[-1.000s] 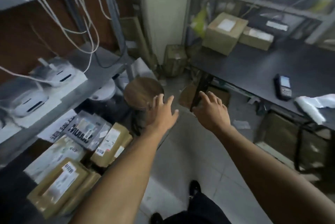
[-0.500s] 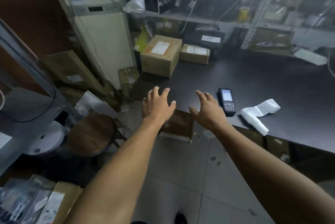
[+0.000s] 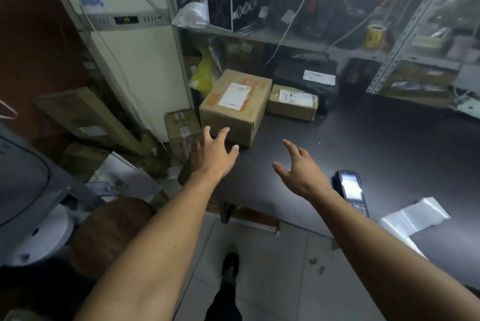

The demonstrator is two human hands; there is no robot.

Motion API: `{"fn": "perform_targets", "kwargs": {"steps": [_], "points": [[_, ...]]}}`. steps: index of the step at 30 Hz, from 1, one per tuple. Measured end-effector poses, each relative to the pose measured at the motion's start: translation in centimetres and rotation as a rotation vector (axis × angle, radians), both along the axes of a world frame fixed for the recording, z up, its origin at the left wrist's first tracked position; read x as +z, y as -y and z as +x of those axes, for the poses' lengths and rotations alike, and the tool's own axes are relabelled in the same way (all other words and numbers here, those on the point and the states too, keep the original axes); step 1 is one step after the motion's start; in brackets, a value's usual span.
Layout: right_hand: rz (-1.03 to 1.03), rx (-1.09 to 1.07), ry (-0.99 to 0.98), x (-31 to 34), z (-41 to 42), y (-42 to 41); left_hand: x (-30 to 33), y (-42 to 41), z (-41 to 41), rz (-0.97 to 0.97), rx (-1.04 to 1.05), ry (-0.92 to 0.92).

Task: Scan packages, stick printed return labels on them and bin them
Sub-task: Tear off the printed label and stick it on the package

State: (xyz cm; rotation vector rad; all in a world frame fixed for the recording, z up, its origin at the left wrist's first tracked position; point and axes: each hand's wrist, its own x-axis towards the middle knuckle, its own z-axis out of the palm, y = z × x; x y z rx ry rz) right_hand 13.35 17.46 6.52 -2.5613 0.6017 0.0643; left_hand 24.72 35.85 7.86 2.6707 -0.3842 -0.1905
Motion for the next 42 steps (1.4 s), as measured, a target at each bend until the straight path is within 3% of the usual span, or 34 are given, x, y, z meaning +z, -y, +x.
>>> {"fn": "perform_targets", "kwargs": {"steps": [9,16,20,25,42], "points": [[0.068,-0.086,-0.060,0.8,14.4,1.4,0.3,1.8,15.2,-0.122,0.018,-0.115],[0.208,-0.140,-0.072,-0.4,21.2,2.4,-0.3,2.9,21.8,-0.188,0.015,-0.221],[0.315,-0.159,-0.087,-1.1,22.9,2.5,-2.2,3.1,24.1,-0.213,0.006,-0.370],[0.425,-0.120,-0.120,-2.0,22.6,2.0,-4.3,2.7,23.7,-0.385,-0.023,-0.579],[0.487,0.085,-0.152,-2.3,10.0,6.0,-4.4,3.1,8.7,-0.371,0.046,-0.533]]}}
